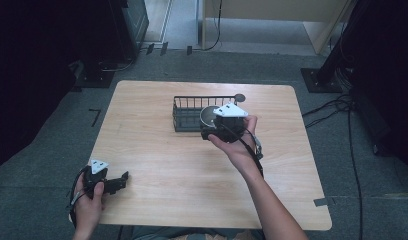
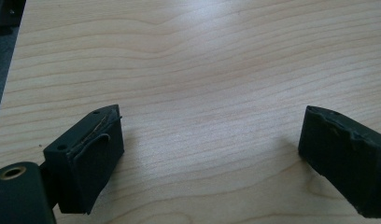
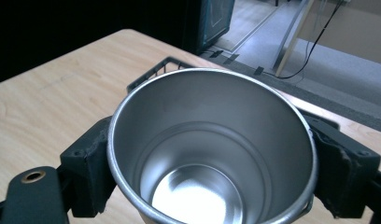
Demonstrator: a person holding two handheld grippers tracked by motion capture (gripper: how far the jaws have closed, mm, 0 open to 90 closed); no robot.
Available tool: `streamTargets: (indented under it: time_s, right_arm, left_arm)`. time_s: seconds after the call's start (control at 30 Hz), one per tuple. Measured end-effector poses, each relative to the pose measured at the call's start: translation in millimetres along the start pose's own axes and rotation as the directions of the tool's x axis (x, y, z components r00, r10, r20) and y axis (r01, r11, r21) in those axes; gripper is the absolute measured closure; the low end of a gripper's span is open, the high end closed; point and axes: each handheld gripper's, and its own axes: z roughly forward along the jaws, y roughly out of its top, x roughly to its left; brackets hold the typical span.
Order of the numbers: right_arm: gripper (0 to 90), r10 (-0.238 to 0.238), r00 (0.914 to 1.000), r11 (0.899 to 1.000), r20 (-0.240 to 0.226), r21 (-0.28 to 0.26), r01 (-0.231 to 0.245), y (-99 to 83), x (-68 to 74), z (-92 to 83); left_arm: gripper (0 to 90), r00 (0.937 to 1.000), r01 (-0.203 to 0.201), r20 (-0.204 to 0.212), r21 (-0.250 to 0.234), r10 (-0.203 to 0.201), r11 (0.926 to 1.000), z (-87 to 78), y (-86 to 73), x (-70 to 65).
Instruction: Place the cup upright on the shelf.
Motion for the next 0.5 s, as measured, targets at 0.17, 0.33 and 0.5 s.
streamTargets:
  time_s: [0.17,0.33,0.5]
  right_arm:
    - [14.1,0.028,0.9993,0.999,0.024,-0.021,-0.027,8.8,-7.0,4.5]
    - [14.1,0.042,0.9976,0.998,0.055,-0.045,-0.039,15.7,-15.0,10.7]
    - [14.1,0.052,0.9946,0.997,0.089,-0.054,-0.048,18.0,-24.2,23.6]
  left_arm:
    - [7.2,1.0,0.0,0.0,0.001,0.0,1.0,-0.1,0.0,0.0]
    - [7.2,1.0,0.002,0.001,0.001,-0.002,1.0,-0.1,0.0,-0.1]
    - [7.2,1.0,0.0,0.001,0.003,0.0,1.0,-0.2,0.0,0.0]
